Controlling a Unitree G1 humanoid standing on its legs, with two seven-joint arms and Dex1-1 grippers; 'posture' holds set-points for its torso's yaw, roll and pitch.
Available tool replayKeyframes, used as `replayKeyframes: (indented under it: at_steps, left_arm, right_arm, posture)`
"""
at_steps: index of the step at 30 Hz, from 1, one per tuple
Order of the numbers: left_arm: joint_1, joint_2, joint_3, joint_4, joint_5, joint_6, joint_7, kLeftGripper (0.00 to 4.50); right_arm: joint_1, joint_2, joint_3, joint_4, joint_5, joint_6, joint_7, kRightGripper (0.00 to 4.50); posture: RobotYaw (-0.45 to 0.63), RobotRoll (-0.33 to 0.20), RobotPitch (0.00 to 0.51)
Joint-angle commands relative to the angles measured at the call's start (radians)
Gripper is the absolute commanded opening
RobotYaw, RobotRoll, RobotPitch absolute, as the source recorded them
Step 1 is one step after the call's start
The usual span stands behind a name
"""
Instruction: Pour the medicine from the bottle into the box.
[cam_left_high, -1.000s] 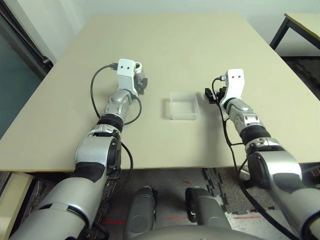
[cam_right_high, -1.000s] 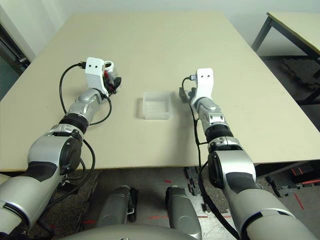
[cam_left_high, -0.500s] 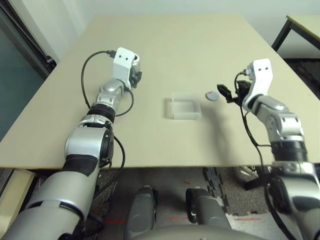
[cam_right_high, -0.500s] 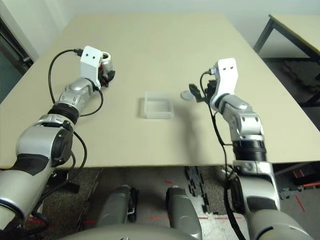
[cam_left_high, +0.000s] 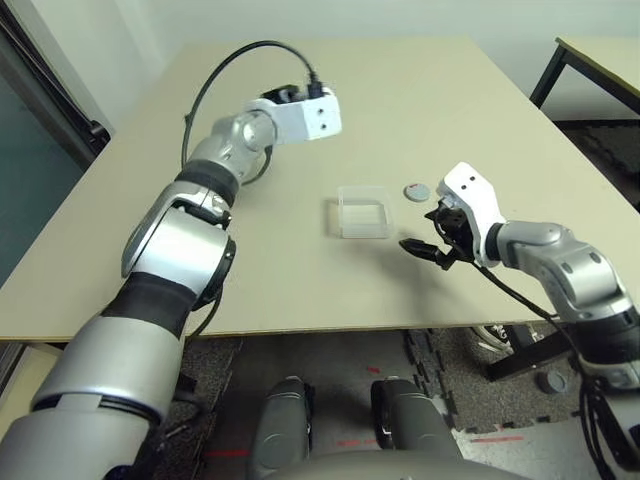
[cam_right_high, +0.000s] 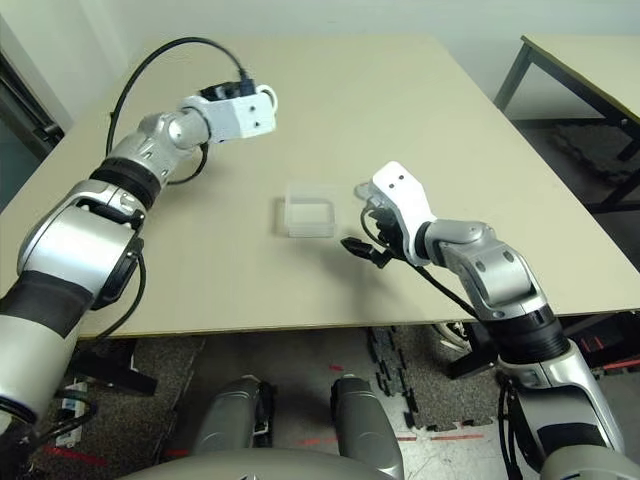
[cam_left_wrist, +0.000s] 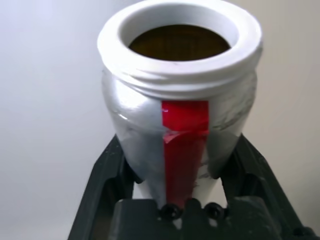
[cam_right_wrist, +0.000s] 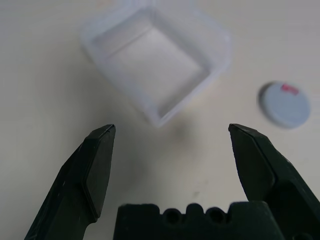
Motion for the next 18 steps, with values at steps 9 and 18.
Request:
replayKeyframes:
  at_steps: [9,18]
  left_arm:
    - [-0.008,-0.079,-0.356,0.046,0.365,-0.001,0.227,2.50]
    - [0.021,-0.090,-0.270,0.049,0.285,-0.007,0.197,2.50]
  right_arm:
    - [-0.039,0.098,0.041,0.080,-0.057,-0.036,-0.010,4.50]
    - [-0.028,0.106,0.026,0.085,-0.063,-0.042,-0.011,4.50]
  posture:
    - [-0.10,0.000,0.061]
    - [-0.09,0.000,0.068]
